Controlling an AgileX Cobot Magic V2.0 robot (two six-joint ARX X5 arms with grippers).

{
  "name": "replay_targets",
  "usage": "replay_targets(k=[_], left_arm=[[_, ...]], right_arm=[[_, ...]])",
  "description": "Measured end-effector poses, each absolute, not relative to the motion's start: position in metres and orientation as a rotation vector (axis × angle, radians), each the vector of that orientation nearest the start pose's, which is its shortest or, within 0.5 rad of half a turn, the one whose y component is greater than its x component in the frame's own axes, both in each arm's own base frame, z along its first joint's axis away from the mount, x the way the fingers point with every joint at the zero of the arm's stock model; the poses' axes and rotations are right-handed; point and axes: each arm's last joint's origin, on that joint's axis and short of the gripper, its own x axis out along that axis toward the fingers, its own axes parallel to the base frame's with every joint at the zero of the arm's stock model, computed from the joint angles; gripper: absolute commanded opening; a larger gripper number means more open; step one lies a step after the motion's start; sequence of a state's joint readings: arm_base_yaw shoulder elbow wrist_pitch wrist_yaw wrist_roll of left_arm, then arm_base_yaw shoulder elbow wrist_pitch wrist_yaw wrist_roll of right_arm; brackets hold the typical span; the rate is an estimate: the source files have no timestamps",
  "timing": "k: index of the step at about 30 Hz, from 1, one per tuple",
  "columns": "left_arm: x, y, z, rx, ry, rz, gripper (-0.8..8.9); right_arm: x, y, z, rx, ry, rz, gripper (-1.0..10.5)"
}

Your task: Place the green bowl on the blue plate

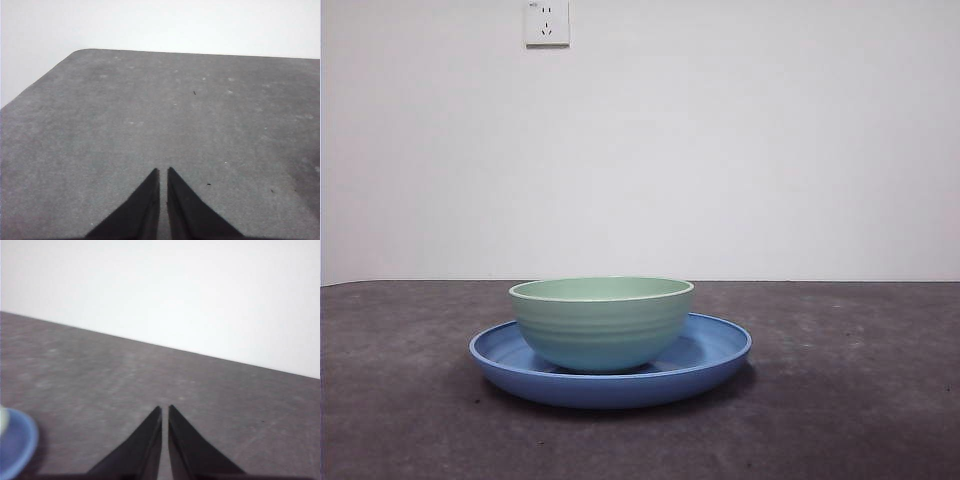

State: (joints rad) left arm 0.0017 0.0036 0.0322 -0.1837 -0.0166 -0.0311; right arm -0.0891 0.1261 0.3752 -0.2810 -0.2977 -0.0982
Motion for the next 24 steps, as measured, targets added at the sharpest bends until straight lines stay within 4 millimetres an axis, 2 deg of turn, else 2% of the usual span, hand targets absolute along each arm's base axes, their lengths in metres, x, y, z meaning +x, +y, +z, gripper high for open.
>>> replay_targets(k=[6,14,17,24], left_arm=[[0.095,0.001,0.157,-0.03,0.155,0.021,0.24],[0.095,0.001,0.157,-0.03,0.155,0.021,0.24],[0.095,0.001,0.157,-0.03,0.155,0.021,0.24],[0.095,0.001,0.157,-0.03,0.155,0.021,0.24]], right_arm=[[0.092,-0.005,0.201,-0.051,0.045,0.035,0.2],[0.096,-0.006,0.164,-0.02,0.107,-0.042,0.2],[0.097,-0.005,0.156,-0.013,0.125,-0.032,0.2],[0.096,-0.004,0.152,-0.009,0.159,-0.025,0.2]])
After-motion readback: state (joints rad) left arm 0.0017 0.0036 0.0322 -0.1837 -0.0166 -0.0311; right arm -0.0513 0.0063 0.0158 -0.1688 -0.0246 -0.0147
